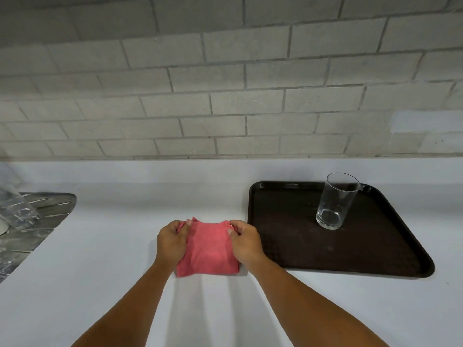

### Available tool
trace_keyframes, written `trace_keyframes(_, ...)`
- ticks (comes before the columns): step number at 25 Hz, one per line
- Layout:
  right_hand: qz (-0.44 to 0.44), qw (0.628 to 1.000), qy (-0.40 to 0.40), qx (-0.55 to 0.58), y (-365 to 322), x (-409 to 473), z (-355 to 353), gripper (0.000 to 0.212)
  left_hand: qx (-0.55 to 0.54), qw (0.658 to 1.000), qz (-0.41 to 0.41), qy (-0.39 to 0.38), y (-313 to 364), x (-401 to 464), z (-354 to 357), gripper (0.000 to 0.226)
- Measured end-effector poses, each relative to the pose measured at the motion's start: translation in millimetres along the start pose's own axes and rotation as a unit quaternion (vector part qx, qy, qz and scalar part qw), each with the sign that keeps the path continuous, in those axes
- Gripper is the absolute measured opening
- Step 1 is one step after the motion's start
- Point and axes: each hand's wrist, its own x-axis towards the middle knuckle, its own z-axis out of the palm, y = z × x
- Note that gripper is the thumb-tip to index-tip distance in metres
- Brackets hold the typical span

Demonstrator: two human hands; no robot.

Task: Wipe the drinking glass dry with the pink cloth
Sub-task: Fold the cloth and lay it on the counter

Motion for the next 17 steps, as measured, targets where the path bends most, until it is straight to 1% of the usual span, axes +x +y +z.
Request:
trace_keyframes(6, -0.016, 0.996, 0.018, -0.091, -3, 7, 9, 0.021, 0.060, 0.998, -0.014, 0.009, -9, 10, 3, 0.043)
trace_keyframes(11, -0.003, 0.992, 0.046, -0.121, -7, 7, 14, 0.033, 0.104, 0.995, -0.006, -0.002, -15, 17, 4, 0.044)
trace_keyframes(13, 0.001, 0.988, 0.034, -0.151, -9, 9, 15, 0.037, 0.125, 0.992, -0.007, 0.003, -16, 19, 7, 0.046)
trace_keyframes(15, -0.010, 0.975, 0.004, -0.220, -11, 11, 15, 0.037, 0.160, 0.987, -0.015, 0.009, -18, 21, 9, 0.045)
trace_keyframes(17, -0.021, 0.955, -0.027, -0.296, -15, 9, 18, 0.038, 0.202, 0.979, -0.007, -0.004, -19, 24, 11, 0.036)
